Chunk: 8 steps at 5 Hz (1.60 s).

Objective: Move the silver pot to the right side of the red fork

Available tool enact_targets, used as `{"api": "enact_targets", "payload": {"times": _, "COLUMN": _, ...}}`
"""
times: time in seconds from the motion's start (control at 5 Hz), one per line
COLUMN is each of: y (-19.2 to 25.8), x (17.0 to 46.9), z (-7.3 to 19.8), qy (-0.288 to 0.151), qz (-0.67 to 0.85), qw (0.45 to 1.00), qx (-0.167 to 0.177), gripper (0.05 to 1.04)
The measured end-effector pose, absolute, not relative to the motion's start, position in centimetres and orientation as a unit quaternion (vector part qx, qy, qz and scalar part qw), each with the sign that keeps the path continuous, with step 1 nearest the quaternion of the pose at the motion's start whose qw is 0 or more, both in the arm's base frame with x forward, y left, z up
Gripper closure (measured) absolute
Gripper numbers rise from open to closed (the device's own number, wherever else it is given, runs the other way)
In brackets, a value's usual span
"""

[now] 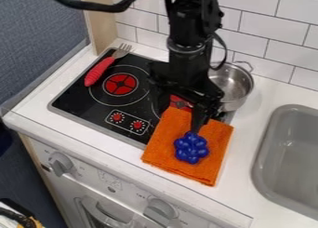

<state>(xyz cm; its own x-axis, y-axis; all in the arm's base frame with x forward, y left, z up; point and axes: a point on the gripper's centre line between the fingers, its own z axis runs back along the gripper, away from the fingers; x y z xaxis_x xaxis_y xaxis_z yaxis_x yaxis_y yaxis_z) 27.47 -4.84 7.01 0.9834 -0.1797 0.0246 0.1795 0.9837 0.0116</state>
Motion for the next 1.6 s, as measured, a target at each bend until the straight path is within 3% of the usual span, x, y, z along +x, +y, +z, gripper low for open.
{"api": "enact_targets", "payload": {"times": 0.2, "y": -6.5, "x": 30.0, "z": 6.8, "qy": -0.025, "qz": -0.101, "qw": 0.995, "qx": 0.001, "gripper": 0.082}}
{"api": "enact_targets", "payload": {"times": 0.4, "y": -8.4, "x": 34.4, "z": 5.5, "qy": -0.043, "qz": -0.108, "qw": 0.993, "qx": -0.004, "gripper": 0.082}}
{"api": "enact_targets", "payload": {"times": 0.8, "y": -10.1, "x": 39.3, "z": 2.2, "qy": -0.035, "qz": -0.117, "qw": 0.992, "qx": 0.013, "gripper": 0.13}}
{"api": "enact_targets", "payload": {"times": 1.2, "y": -10.4, "x": 39.0, "z": 1.1, "qy": -0.029, "qz": -0.136, "qw": 0.99, "qx": 0.005, "gripper": 0.689}}
{"api": "enact_targets", "payload": {"times": 1.4, "y": -10.7, "x": 38.6, "z": 2.0, "qy": -0.04, "qz": -0.14, "qw": 0.989, "qx": -0.001, "gripper": 0.908}}
{"api": "enact_targets", "payload": {"times": 1.6, "y": -11.2, "x": 38.9, "z": 4.5, "qy": -0.067, "qz": -0.138, "qw": 0.988, "qx": -0.019, "gripper": 1.003}}
